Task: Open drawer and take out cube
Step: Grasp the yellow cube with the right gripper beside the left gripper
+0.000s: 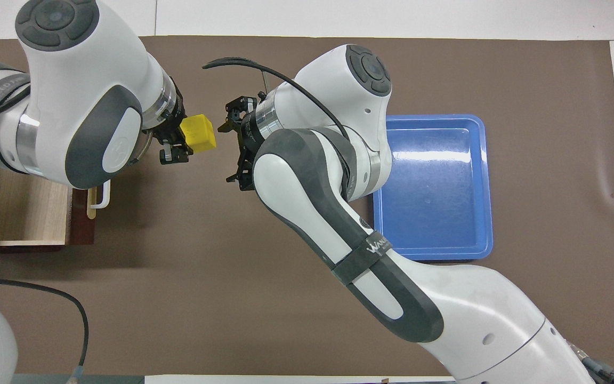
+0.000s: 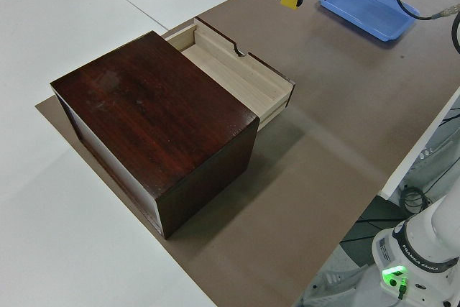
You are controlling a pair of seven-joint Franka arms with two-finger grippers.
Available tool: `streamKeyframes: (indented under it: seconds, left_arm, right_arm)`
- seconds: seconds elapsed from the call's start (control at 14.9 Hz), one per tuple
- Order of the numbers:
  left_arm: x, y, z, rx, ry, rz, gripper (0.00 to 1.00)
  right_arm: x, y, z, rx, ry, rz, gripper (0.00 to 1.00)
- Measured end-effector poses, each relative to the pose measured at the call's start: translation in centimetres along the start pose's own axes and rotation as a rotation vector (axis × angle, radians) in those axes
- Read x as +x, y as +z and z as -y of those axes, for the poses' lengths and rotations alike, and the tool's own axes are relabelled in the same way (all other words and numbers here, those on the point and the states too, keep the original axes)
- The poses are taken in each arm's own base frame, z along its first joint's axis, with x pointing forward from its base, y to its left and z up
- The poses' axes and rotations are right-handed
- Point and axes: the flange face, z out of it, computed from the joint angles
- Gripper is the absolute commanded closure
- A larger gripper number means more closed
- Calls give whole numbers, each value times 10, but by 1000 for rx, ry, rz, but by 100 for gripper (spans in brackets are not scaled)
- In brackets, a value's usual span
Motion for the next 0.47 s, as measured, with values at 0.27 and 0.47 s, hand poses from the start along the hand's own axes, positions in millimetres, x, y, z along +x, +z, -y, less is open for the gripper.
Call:
streamKeyframes:
  seconds: [0.27, 0.47]
  left_arm:
    - [0, 0, 1, 0, 1, 0, 100]
    - [-3, 0, 3, 2, 7, -1, 100]
  right_arm:
    - [-9, -1, 6, 18, -19, 14, 0]
    - [-10, 5, 9, 20, -24, 17, 0]
